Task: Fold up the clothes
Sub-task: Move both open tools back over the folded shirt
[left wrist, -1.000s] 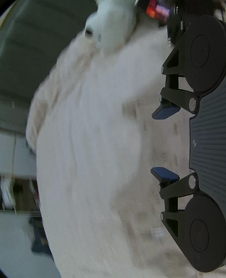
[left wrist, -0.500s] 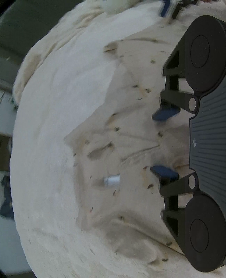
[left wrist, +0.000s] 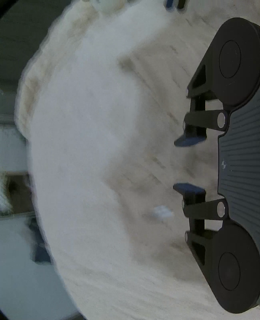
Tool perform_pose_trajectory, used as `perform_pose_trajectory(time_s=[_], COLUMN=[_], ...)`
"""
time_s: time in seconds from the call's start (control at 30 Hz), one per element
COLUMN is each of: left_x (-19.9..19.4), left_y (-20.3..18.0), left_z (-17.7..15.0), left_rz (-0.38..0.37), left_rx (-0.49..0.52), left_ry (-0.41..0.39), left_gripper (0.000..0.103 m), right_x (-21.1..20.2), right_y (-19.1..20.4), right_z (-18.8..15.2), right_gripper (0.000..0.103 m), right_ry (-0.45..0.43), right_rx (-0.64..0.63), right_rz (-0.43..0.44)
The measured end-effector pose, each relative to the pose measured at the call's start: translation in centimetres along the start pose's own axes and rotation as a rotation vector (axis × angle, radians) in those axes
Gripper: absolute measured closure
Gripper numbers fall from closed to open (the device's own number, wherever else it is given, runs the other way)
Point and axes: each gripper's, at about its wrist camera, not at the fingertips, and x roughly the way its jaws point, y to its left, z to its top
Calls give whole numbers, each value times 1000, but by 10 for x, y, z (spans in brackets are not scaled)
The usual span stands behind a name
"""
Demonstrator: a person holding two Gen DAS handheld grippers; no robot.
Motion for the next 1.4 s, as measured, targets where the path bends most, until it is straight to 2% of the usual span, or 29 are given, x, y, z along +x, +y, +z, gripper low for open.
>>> perform_pose_trajectory(time_s=[0.03,0.17,0.3,0.33,0.4,0.43,0.47,0.57,0.63,0.67,0.73,0.8,0.9,1.0,1.07,1.2,1.27,1.33,1.4], left_x=[4,41,88,93,102,107,112,125,125,121,106,90,86,88,72,23,-9,-46,-90], left_y=[-16,-65,-94,-97,-104,-108,-111,-121,-123,-122,-120,-118,-122,-131,-118,-79,-59,-39,-21], left_z=[12,45,65,66,70,71,73,77,78,77,77,76,67,49,45,38,32,20,3], left_rz=[-58,-174,-226,-206,-165,-144,-123,-60,-22,-25,-48,-63,-53,97,92,29,2,7,3], left_rx=[40,151,183,185,188,190,192,197,184,171,145,131,175,279,198,-11,-84,-148,-215], left_ry=[-28,-29,17,25,42,50,58,78,61,49,-11,-78,-83,-77,-139,-221,-246,-263,-286], left_gripper=[53,44,46,50,92,98,100,98,86,74,67,54,47,48,48,45,36,29,23], right_x=[-1,-3,-3,-4,-5,-5,-5,-4,-2,-2,-3,-5,-6,-4,-3,-6,-7,-7,-7], right_y=[-2,-8,-11,-11,-8,-3,0,9,10,10,7,7,3,1,3,8,10,10,11], right_z=[1,1,0,-1,-1,-2,-2,-4,-3,-3,-1,0,1,0,-2,-3,-3,-2,-2], right_gripper=[71,71,71,71,71,71,70,68,68,68,68,68,66,66,66,65,62,55,53], right_ry=[-4,-10,3,4,7,12,14,26,31,33,27,21,12,16,21,18,15,13,4], right_rx=[14,48,55,55,39,7,-14,-67,-67,-67,-49,-35,-2,28,22,7,-5,-5,-2], right_rz=[-4,-7,-7,-4,12,33,42,63,63,63,57,54,52,43,40,47,44,33,17])
